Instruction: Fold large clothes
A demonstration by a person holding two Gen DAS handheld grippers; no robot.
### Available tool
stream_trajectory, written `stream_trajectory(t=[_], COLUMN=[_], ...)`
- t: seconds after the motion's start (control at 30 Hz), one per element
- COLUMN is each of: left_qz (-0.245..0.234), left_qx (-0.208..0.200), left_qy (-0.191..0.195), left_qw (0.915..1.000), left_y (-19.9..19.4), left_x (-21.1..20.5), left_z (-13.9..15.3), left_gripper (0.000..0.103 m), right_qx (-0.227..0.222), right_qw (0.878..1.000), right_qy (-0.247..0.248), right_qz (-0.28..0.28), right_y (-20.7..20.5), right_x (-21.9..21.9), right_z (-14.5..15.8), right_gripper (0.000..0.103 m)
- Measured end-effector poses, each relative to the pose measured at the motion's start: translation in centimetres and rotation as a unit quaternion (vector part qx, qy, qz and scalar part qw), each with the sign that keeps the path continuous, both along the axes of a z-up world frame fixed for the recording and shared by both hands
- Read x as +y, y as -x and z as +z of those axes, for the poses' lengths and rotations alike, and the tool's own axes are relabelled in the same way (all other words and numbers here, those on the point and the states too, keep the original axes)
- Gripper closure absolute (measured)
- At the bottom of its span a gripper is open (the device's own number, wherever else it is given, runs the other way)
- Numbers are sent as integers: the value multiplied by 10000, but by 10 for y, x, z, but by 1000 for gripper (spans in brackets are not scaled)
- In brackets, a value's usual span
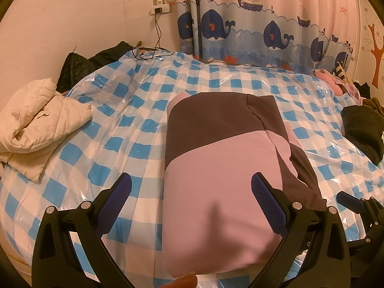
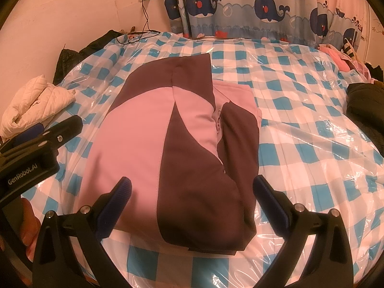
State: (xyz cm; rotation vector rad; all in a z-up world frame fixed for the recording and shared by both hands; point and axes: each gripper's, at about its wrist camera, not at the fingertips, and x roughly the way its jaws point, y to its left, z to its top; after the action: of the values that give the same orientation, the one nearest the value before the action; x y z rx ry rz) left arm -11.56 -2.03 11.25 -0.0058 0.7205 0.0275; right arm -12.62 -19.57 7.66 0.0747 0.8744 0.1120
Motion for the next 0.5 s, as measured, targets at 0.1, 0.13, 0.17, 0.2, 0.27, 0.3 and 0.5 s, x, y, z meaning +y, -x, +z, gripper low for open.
stream_trajectory(t=[0.1, 0.13, 0.17, 0.2, 0.27, 0.3, 0.5], left_qz=[6, 5, 10, 7, 3, 0, -7], left_qx=[-2, -2, -4, -7, -7, -12, -17], left_qy=[1, 4, 1, 4, 4, 7, 16], left_qw=[10000, 10000, 10000, 10000, 10000, 10000, 10000], left_y=[1, 0, 1, 1, 1, 1, 0], left_x=[0, 0, 0, 0, 0, 0, -5], left_z=[0, 0, 0, 0, 0, 0, 2], left_gripper=[8, 8, 8, 8, 8, 8, 8], right_qx=[-3, -4, -4, -6, -3, -3, -10], right_qw=[10000, 10000, 10000, 10000, 10000, 10000, 10000], right_qy=[1, -2, -2, 2, -2, 1, -1], right_qz=[-2, -3, -1, 0, 0, -2, 5], right_y=[0, 0, 0, 0, 0, 0, -1], right_x=[1, 1, 1, 1, 2, 0, 3], right_z=[0, 0, 0, 0, 0, 0, 0], right_gripper=[7, 7, 7, 7, 7, 7, 7])
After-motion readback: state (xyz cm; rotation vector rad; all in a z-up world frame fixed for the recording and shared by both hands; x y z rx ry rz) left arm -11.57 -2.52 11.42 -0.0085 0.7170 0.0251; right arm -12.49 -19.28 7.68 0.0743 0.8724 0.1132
